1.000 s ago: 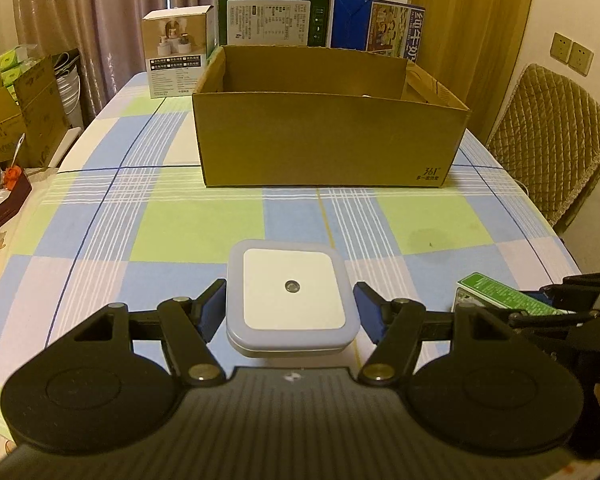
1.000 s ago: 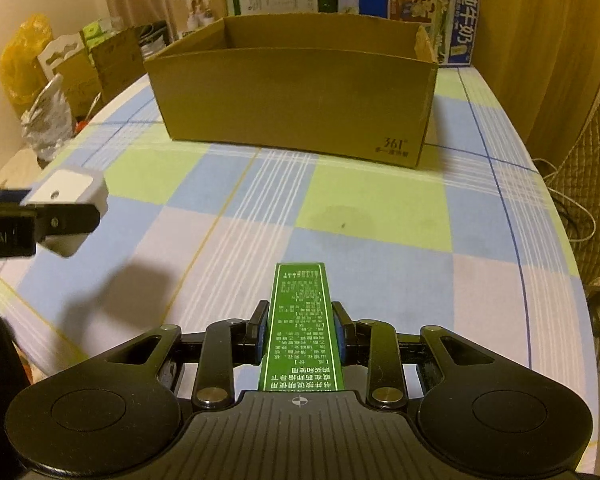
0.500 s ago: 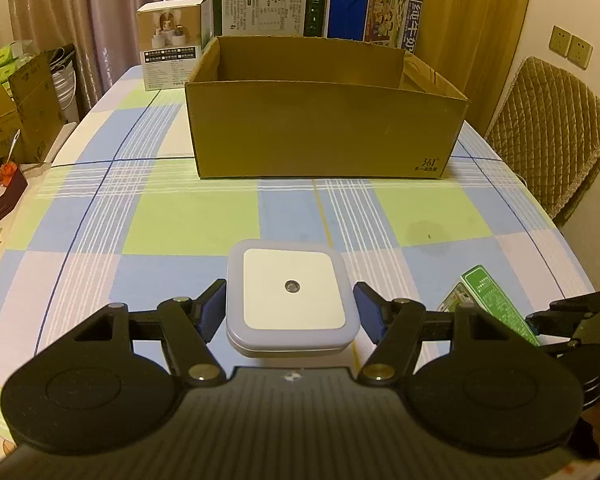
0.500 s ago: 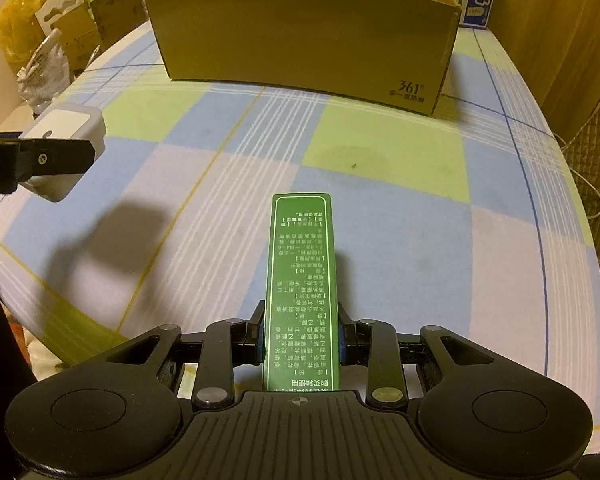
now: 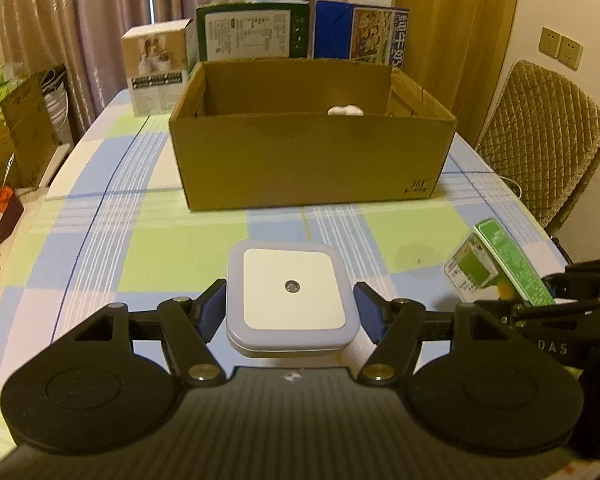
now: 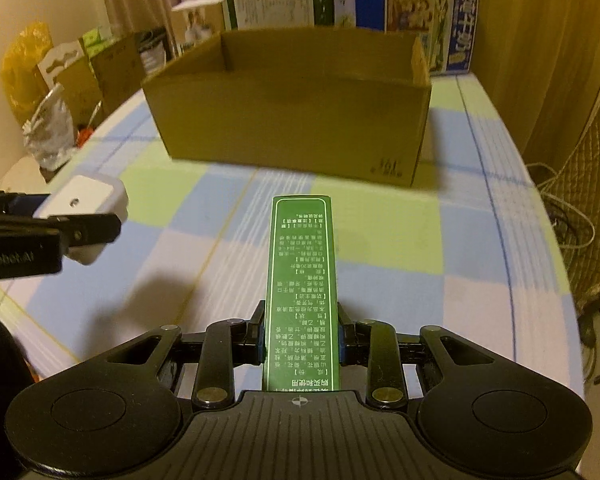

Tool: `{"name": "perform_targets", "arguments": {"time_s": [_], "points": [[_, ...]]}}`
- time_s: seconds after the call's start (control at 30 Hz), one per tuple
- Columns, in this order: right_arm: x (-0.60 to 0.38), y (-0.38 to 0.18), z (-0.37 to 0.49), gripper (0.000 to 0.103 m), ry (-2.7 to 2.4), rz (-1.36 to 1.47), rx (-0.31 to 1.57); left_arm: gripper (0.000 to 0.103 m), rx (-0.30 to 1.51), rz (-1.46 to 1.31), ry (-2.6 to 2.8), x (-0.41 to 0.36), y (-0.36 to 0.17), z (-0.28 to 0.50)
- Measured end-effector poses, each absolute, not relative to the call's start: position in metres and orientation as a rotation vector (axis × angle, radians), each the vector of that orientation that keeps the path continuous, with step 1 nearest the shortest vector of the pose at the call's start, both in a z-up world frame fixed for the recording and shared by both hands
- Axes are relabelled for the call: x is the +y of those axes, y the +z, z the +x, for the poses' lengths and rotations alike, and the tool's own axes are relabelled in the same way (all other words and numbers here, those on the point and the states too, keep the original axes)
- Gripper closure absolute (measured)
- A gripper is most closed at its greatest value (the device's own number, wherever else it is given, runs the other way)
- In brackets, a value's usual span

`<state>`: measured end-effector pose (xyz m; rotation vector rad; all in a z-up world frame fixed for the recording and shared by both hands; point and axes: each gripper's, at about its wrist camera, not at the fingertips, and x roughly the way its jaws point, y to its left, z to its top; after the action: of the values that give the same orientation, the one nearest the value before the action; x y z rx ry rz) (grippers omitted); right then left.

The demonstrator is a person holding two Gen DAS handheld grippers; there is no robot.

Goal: Organize objects
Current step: 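Lift the night-light with the left tool while the right tool carries the medicine box, then carry the night-light over the box with the left tool while the right tool follows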

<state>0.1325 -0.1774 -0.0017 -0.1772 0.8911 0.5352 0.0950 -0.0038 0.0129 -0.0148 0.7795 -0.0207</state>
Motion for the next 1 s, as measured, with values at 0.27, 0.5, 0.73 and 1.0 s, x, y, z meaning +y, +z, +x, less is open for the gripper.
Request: {"name": "perform_targets", "arguments": {"time_s": [0.27,0.5,0.73,1.0], "points": [[-0.173,0.026,0.145,0.076,0.542,-0.175,0.837,0.039,0.746,-0.002,-0.041,-0.009,0.037,0.113],[-0.168,0.049,0.161,0.076,0.560,-0.163,0.809,0.039,0.731,0.000,-0.061,-0.009,0.054,0.127],[-0.162,0.084,0.196,0.076,0.571,-0.155,0.762,0.039,0.718,-0.005,-0.089,-0.001,0.081,0.160],[-0.150,0.119,0.245,0.076,0.580,-0.172,0.724,0.039,0.718,0.019,-0.093,0.010,0.106,0.205]]}}
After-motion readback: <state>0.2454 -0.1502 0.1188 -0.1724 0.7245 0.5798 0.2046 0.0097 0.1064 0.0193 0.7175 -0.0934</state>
